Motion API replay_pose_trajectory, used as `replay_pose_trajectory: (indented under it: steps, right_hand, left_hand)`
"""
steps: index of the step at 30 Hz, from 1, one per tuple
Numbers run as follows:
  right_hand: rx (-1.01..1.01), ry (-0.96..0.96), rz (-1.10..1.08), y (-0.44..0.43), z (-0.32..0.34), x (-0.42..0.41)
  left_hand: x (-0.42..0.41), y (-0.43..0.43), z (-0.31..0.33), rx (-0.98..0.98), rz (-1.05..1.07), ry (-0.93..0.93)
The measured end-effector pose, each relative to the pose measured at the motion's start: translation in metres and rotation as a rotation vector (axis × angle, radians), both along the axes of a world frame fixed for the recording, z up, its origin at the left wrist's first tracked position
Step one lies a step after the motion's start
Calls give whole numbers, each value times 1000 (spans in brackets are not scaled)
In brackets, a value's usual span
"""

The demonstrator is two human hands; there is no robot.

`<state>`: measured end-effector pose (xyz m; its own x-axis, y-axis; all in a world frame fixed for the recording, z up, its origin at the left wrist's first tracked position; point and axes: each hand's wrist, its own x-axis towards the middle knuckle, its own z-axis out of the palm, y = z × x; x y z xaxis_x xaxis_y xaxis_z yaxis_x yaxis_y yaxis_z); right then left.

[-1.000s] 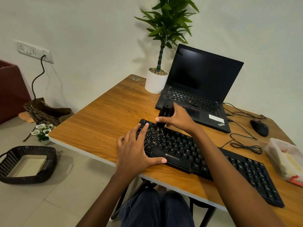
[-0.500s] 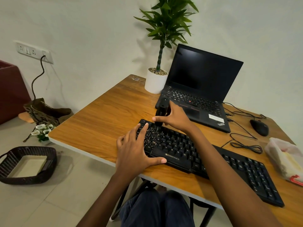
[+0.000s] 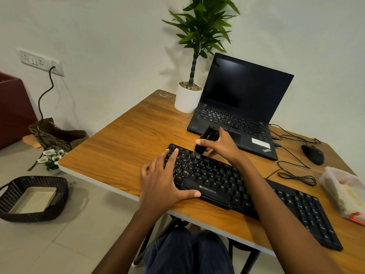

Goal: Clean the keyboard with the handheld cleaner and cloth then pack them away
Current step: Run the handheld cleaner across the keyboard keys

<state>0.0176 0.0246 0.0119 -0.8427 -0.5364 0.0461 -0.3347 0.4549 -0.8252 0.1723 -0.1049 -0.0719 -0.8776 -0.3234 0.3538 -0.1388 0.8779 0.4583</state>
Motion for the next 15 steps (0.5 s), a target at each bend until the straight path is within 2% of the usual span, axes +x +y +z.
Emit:
replay_pose_trajectory:
  steps: [4,8,12,15]
  right_hand:
    - [46,-30,18,8,6,4]
    - [20,34,-69,8,3,5]
    - [1,-95,33,11,2,14]
    - [-14,-23,-54,10,4,16]
  left_hand:
    - [0,0,1,-2,4,-12]
    - [1,-1,1,-2,2,-24]
    - [0,0,1,-4,2,-27]
    - [0,-1,1,-5,4,-24]
